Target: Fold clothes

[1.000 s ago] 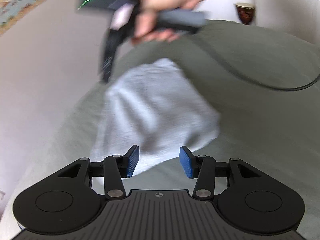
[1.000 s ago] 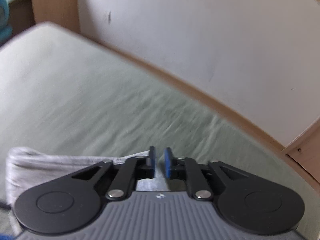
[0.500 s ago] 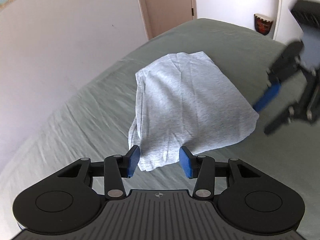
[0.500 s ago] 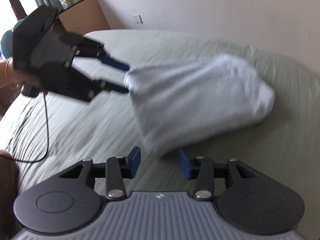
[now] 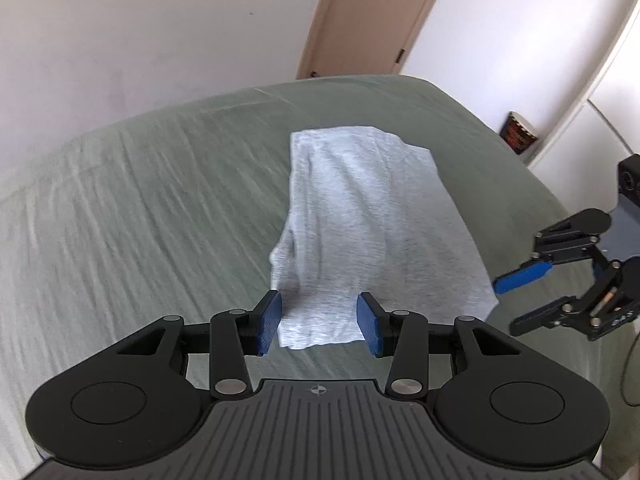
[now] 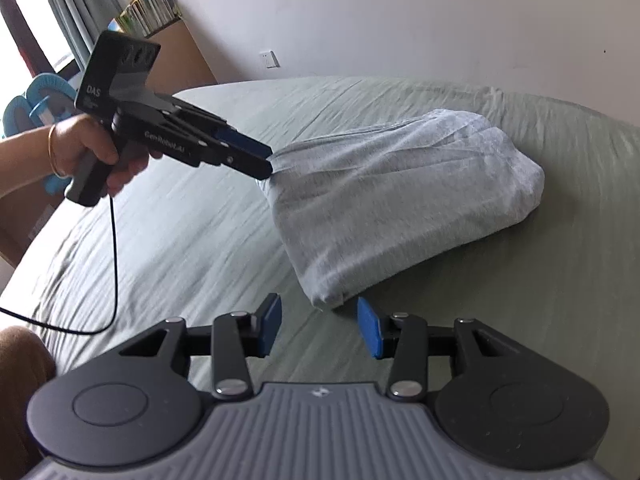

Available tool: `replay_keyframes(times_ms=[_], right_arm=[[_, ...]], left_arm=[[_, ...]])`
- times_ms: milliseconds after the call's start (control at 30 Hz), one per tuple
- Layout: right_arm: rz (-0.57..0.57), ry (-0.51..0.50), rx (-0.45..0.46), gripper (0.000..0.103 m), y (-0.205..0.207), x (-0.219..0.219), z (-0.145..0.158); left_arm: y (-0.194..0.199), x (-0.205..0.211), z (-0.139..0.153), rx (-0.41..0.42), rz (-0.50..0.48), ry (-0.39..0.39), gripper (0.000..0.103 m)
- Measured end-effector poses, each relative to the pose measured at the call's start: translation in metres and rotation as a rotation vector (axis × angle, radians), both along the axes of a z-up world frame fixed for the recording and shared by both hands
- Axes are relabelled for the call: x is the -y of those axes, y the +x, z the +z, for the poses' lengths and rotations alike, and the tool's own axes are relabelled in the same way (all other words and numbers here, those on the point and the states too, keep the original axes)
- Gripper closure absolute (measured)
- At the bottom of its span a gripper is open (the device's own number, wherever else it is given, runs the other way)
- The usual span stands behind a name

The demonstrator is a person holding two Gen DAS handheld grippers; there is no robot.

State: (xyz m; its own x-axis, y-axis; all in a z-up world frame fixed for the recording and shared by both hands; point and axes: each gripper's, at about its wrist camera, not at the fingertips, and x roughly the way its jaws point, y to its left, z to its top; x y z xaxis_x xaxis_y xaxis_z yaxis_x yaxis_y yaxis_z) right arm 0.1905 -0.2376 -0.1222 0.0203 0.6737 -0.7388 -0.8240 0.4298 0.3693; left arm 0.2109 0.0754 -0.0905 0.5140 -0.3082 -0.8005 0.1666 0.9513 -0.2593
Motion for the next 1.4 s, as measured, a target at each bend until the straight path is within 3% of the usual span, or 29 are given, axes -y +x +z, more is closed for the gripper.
replay_keyframes(times_ms=[233, 300, 400, 467, 767, 833, 867, 933, 967, 1100, 1233, 1333, 1400], right_arm=[[-0.026, 0.033, -0.048, 0.058, 0.003, 0.003, 0.002], [-0.037, 0.047, -0.064, 0.064, 0.004, 0.002, 0.002], [-0.038, 0.031, -0.061, 0.089, 0.006, 0.0, 0.001], [-0.044, 0.025, -0.067, 0.096, 0.007, -0.002, 0.001], [-0.044, -0.064, -0.033, 0.098, 0.002, -0.018, -0.016], [-0.036, -0.069, -0.035, 0.098, 0.0, -0.018, -0.017], [-0.038, -0.066, -0.044, 0.097, 0.0, -0.015, -0.015], [-0.037, -0.067, -0.059, 0.091, 0.002, -0.009, -0.012], [-0.048, -0.065, -0.055, 0.081, 0.004, -0.005, -0.009], [-0.134, -0.024, -0.014, 0.068, 0.026, 0.015, 0.008], [-0.254, -0.013, -0.003, 0.056, 0.063, 0.032, 0.012], [-0.356, 0.033, -0.089, 0.054, 0.096, 0.047, 0.006], [-0.412, 0.057, -0.164, 0.054, 0.114, 0.052, -0.004]], left_arm=[[0.005, 0.005, 0.0, -0.001, -0.02, 0.022, 0.083], [0.006, 0.002, 0.001, -0.005, -0.021, 0.029, 0.093], [0.006, -0.002, 0.005, -0.01, -0.028, 0.047, 0.097], [0.007, -0.002, 0.005, -0.014, -0.024, 0.071, 0.097], [0.012, 0.002, -0.016, -0.043, -0.023, 0.151, 0.093], [0.01, 0.001, -0.015, -0.029, -0.03, 0.171, 0.081], [0.008, -0.004, -0.013, -0.025, -0.024, 0.183, 0.068], [0.004, -0.013, -0.01, -0.031, -0.008, 0.227, 0.067], [0.002, -0.016, -0.008, -0.034, -0.001, 0.248, 0.068], [-0.006, -0.013, 0.006, 0.004, -0.008, 0.288, 0.068], [-0.013, 0.042, 0.029, 0.148, -0.183, 0.281, 0.067], [-0.017, 0.102, 0.032, 0.24, -0.375, 0.296, 0.067], [-0.015, 0.125, 0.024, 0.248, -0.436, 0.32, 0.067]])
